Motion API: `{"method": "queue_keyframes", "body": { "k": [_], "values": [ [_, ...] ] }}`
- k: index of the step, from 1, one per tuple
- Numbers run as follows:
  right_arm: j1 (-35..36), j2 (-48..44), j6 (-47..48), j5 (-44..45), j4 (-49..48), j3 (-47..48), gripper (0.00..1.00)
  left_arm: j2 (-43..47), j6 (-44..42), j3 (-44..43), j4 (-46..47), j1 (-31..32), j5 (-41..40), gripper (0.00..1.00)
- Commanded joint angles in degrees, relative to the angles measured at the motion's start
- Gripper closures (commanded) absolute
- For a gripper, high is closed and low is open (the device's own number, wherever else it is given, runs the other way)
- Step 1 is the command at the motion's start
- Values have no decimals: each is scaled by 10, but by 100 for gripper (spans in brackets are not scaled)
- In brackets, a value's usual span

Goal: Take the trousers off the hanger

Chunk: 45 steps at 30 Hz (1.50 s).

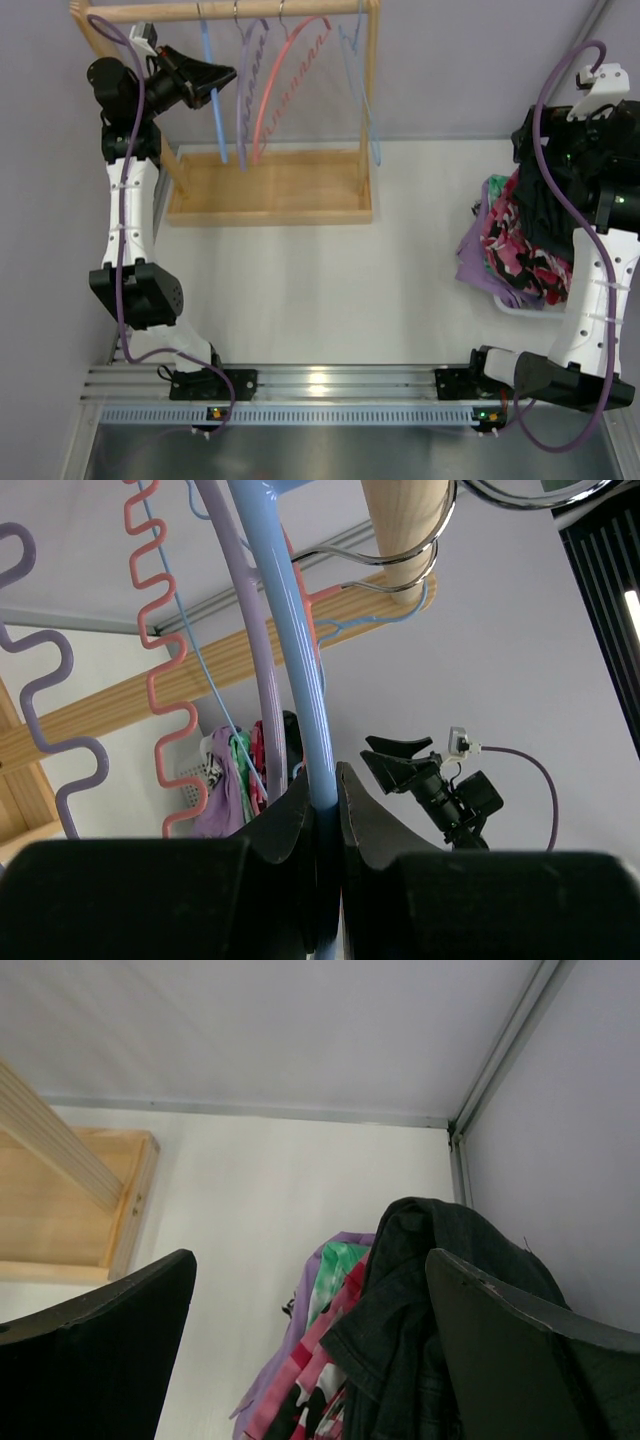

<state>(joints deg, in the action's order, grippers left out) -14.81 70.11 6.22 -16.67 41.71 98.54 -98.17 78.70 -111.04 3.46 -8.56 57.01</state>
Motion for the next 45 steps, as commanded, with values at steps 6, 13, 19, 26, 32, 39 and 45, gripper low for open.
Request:
{"method": "queue_keyframes", "body": {
  "k": [6,13,19,26,32,39,45],
  "values": [
    [-2,-18,0,-14,-15,-1,0,-11,-25,23,54,-1,-10,100],
    [-2,-24,8,-16,-10,-2,1,1,-32,56,55,-1,-7,91],
    [-2,-37,16,-16,-10,-7,1,36,-63,82,48,-1,-5,58],
    [-2,-57,36,-14,-9,-20,1,88,-153,126,-26,-12,-46,13],
    [-2,-84,48,-14,-26,-60,1,148,-189,213,-28,-47,-60,6],
    [-2,-110,64,-18,-38,-109,1,242,-254,289,-55,-115,-38,2],
    [-3,-130,82,-32,-34,-147,1,260,-323,317,-155,-210,39,1]
  ]
}}
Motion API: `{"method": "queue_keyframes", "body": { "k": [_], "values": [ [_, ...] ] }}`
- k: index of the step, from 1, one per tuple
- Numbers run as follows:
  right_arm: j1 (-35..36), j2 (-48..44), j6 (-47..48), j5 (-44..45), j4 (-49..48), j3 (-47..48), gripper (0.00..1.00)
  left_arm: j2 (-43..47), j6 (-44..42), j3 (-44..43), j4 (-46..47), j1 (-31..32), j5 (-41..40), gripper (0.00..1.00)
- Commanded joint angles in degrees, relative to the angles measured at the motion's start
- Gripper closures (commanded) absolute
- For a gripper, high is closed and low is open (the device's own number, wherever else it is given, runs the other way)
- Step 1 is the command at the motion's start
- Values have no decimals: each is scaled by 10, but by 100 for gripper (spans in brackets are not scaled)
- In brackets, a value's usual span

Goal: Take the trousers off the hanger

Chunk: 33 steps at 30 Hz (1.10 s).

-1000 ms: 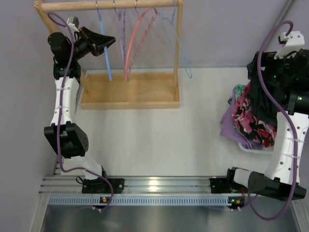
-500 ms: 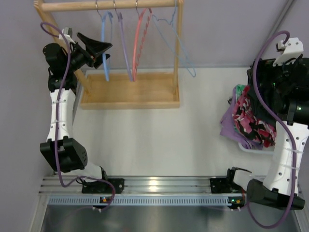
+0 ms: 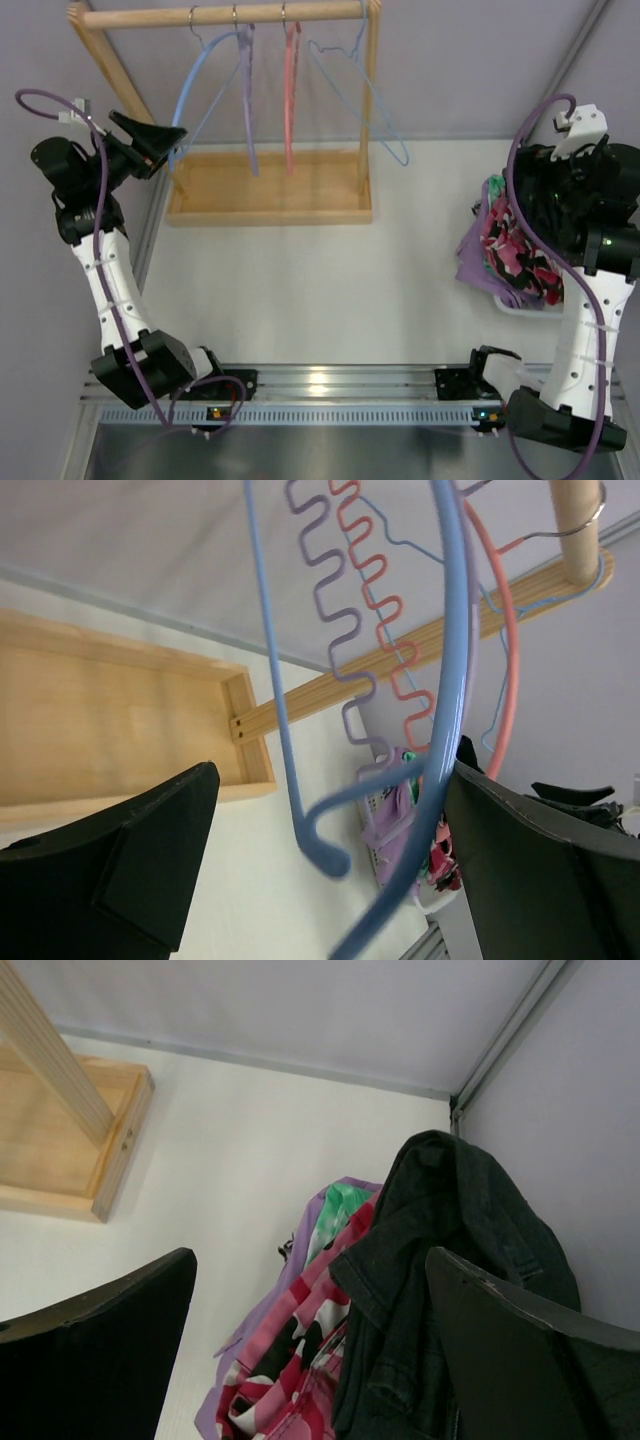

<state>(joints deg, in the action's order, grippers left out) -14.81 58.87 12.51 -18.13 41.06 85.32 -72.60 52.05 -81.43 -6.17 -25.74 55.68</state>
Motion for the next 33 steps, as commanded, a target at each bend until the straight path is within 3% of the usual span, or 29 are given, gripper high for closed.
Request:
{"method": "queue_keyframes", "body": {
  "k": [1,7,10,11,14,18,20,28,33],
  "values": [
    [-3,-24,20,-19,-28,-20,1,6,-56,29,-66,-52,70,1],
    [-3,-34,22,-26,-28,-54,1,28,-107,87,-94,-149,125,1],
    [-3,-37,29,-26,-21,-69,1,38,-234,65,-216,-164,109,1],
    [-3,-38,31,-29,-19,-73,1,39,-322,52,-303,-163,69,1],
    [-3,-41,43,-45,-2,-84,1,52,-488,7,-432,-163,-40,1],
    [-3,-48,56,-59,8,-114,1,87,-638,9,-500,-163,-169,1],
    [-4,-49,58,-60,15,-124,1,98,-703,28,-523,-163,-195,1],
    [-4,-102,59,-64,28,-195,1,203,-840,145,-578,-163,-224,1],
    [-4,-142,58,-67,40,-230,1,253,-880,178,-598,-160,-226,1]
  ]
}}
